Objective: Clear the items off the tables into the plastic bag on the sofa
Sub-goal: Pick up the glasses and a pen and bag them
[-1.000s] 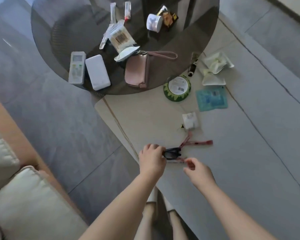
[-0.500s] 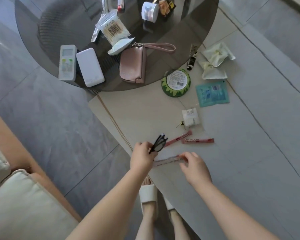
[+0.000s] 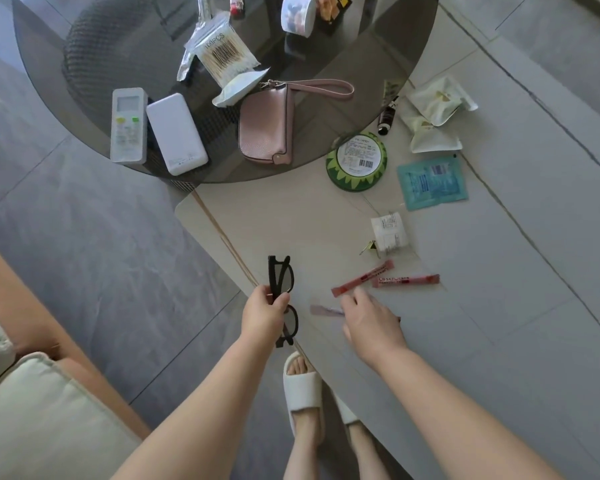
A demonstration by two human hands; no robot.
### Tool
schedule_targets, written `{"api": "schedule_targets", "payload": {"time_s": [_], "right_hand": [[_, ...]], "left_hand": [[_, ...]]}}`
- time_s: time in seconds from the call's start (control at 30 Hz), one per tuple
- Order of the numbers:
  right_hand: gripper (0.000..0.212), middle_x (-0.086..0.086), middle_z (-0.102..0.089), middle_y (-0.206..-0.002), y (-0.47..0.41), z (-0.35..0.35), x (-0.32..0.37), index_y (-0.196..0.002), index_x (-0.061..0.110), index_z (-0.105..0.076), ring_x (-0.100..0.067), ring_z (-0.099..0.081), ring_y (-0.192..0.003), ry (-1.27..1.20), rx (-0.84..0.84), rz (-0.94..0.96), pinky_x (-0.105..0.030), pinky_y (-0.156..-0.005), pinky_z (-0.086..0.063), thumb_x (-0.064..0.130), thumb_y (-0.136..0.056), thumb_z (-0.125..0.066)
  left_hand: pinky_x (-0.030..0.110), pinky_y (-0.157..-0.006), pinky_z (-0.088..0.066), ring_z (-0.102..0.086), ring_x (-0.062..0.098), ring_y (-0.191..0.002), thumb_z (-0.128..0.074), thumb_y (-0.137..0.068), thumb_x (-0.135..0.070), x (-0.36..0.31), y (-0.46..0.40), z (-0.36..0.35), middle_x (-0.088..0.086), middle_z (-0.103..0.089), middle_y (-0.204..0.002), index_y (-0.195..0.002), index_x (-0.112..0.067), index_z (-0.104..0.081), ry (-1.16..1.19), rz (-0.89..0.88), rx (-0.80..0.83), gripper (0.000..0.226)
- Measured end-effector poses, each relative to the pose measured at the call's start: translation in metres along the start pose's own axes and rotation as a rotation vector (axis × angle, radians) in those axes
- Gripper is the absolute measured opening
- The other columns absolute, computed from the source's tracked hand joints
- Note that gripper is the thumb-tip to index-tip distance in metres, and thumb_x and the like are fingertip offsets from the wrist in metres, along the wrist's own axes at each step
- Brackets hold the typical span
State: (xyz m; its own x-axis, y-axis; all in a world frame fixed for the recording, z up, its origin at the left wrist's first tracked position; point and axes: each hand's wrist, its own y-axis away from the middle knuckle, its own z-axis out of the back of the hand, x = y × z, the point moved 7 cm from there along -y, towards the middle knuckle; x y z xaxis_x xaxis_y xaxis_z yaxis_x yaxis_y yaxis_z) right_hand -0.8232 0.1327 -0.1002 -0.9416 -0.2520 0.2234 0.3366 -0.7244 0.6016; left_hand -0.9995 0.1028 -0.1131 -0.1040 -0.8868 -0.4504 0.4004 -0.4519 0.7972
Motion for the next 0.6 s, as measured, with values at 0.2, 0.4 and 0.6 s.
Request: {"api": "schedule_targets", "payload": {"time_s": [0.2, 0.4, 0.6], "right_hand": [[0.029, -0.005, -0.043, -0.121, -0.022, 0.034, -0.015, -0.115, 0.016, -0.046, -0.025, -0.045, -0.112, 0.069, -0.094, -0.051, -0.036, -0.077, -0.046, 0.003, -0.089, -0.048], [0.033, -0.009, -0.046, -0.123, -0.039, 0.031, -0.008, -0.117, 0.01, -0.05, -0.028, -0.042, -0.116, 0.166, -0.083, -0.008, -0.036, -0.08, -0.045, -0.003, -0.086, -0.048], [0.026, -0.008, -0.063, -0.102, -0.031, 0.046, 0.002, -0.105, 0.013, -0.052, -0.029, -0.051, -0.103, 0.219, -0.175, 0.146, -0.036, -0.077, -0.041, 0.0, -0.083, -0.048]], "left_hand": [[0.046, -0.093, -0.051, -0.062, 0.025, -0.107, -0.057, -0.094, -0.022, 0.002, 0.001, -0.01, 0.011, -0.062, -0.118, -0.13, -0.008, -0.048, 0.016, 0.025, 0.029, 0.04], [0.044, -0.094, -0.051, -0.063, 0.027, -0.104, -0.057, -0.094, -0.02, 0.009, 0.0, -0.026, 0.013, -0.064, -0.114, -0.125, -0.005, -0.052, 0.061, 0.081, 0.052, 0.035], [0.038, -0.087, -0.052, -0.063, 0.021, -0.091, -0.055, -0.095, -0.018, 0.006, 0.01, -0.03, 0.011, -0.065, -0.106, -0.121, -0.006, -0.052, 0.07, 0.082, 0.042, 0.029]]}}
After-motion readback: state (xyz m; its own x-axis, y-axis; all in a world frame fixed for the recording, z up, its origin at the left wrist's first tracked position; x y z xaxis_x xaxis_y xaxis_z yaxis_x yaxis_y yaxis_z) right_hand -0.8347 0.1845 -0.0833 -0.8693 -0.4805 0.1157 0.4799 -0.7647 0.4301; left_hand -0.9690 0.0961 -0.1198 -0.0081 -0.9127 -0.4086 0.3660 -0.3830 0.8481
